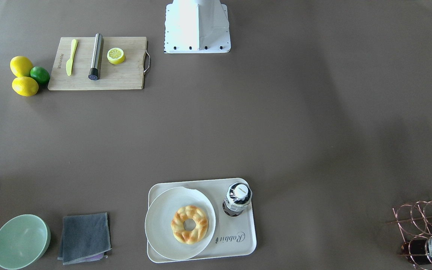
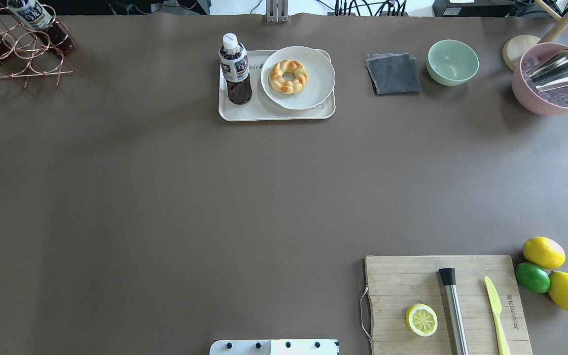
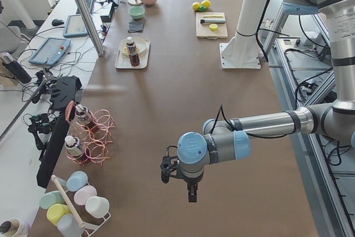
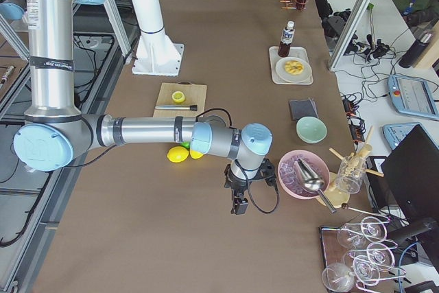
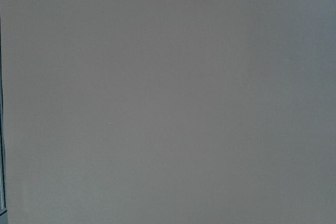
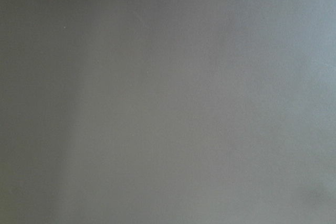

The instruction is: Place tea on tray

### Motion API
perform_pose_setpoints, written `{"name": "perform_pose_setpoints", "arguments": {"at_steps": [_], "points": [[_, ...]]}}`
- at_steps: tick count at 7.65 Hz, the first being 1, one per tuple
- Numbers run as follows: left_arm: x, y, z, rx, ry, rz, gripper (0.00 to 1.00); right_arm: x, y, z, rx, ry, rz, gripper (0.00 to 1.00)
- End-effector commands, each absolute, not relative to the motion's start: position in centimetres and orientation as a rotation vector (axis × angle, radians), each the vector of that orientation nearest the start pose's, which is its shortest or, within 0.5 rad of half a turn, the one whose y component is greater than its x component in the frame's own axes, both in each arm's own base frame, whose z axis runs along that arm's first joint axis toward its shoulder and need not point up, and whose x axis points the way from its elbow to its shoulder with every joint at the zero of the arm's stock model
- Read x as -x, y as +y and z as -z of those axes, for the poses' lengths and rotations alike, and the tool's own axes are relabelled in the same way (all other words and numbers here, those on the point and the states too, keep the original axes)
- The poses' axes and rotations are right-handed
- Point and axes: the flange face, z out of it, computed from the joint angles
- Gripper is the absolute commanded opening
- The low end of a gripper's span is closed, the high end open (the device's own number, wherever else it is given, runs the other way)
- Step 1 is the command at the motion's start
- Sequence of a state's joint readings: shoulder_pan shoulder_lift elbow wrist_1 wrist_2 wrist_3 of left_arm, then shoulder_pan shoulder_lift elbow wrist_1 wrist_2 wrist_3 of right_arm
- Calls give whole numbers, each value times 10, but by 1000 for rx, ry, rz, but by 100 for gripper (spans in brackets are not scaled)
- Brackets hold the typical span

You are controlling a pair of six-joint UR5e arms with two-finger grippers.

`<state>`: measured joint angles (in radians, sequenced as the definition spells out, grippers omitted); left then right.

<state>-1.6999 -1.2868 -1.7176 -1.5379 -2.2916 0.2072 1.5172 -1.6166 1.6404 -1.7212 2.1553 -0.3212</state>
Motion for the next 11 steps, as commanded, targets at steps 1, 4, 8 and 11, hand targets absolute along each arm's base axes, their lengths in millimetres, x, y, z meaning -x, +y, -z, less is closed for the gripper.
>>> {"name": "perform_pose_setpoints", "arguments": {"at_steps": [1, 4, 8, 11], "points": [[113, -350, -710, 98, 741, 6, 98, -54, -467, -673, 35, -601, 325, 100], [118, -347, -716, 120, 665, -3, 98, -52, -467, -669, 27, -619, 327, 100], [122, -343, -716, 122, 643, 0, 98, -51, -466, -668, 27, -622, 327, 100], [122, -346, -714, 115, 641, -2, 98, -49, -462, -670, 29, -659, 320, 100]]}}
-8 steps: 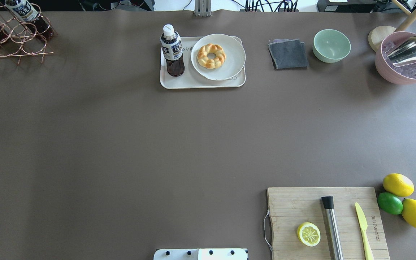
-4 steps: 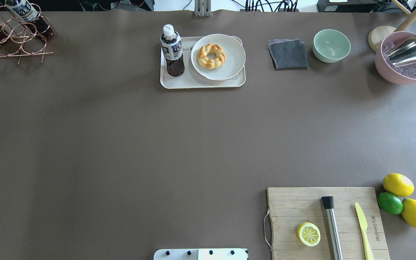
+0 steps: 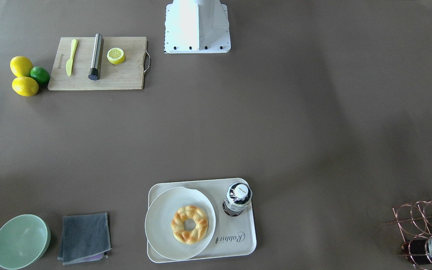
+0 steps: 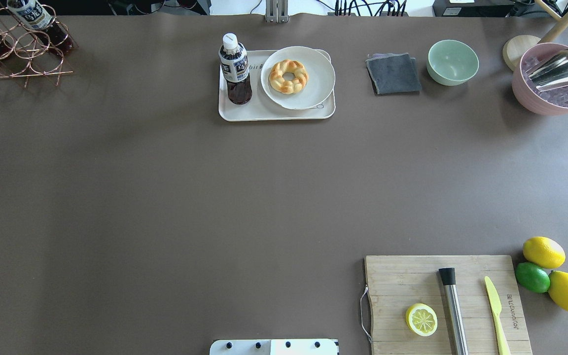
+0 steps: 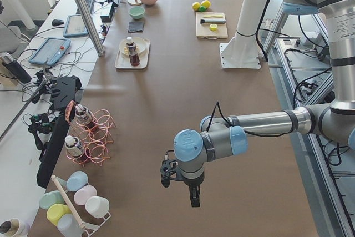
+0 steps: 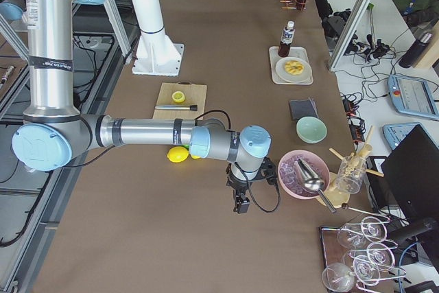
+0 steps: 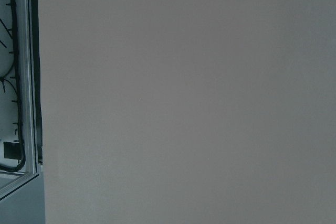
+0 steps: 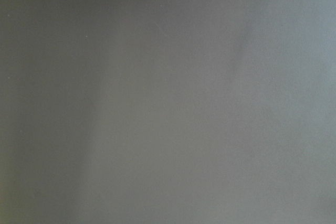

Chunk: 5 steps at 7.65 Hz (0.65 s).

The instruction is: Place tea on tray

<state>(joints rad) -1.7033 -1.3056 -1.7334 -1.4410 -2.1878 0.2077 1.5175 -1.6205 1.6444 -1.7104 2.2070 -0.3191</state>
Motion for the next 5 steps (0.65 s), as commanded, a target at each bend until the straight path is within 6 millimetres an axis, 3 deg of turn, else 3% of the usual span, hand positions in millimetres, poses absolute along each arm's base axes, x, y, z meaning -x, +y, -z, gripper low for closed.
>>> {"name": "perform_pose_setpoints", "arguments": {"at_steps": [1, 5], "points": [[123, -345, -713, 113, 641, -1, 98, -49, -460, -672, 33, -658, 318, 100], [122, -345, -713, 113, 641, -4, 98, -50, -463, -670, 27, -650, 321, 100]]}}
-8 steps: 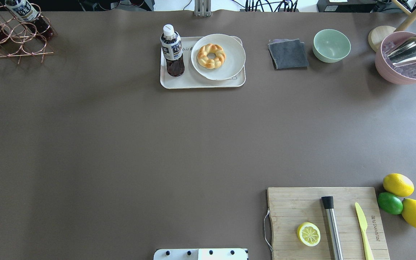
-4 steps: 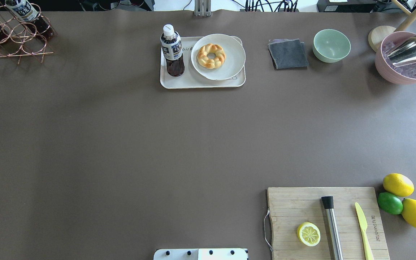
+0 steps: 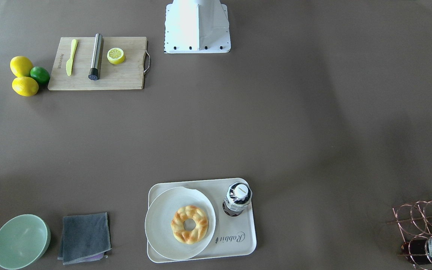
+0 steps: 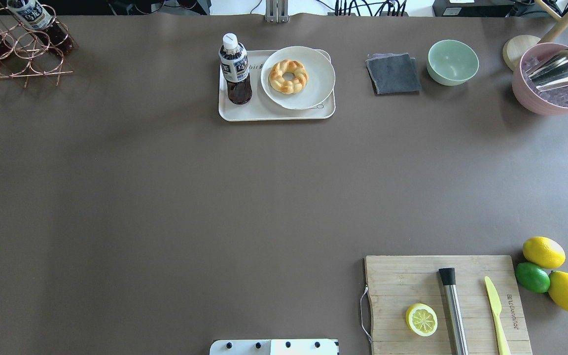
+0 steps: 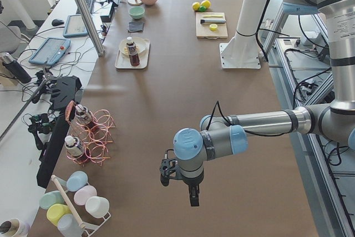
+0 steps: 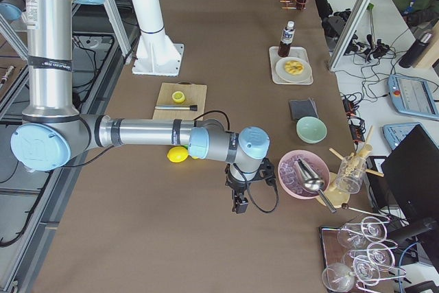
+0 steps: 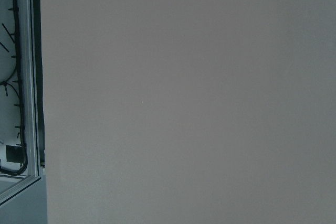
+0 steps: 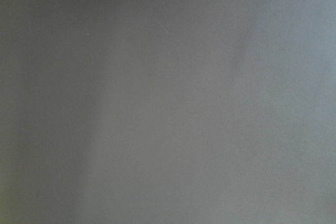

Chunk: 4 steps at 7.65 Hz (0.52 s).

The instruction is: Place tea on tray

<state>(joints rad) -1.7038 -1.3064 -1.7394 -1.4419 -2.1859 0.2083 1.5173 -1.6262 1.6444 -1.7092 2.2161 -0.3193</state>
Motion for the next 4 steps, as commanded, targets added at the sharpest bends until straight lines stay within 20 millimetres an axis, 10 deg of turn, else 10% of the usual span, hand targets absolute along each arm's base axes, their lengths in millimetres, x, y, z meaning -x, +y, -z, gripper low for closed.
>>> {"name": "perform_pose_setpoints", "arguments": {"at_steps": [1, 4], "points": [[122, -343, -715, 117, 641, -3, 98, -49, -461, -671, 30, -650, 321, 100], [122, -341, -716, 121, 644, 0, 98, -49, -464, -670, 30, -653, 320, 100]]}}
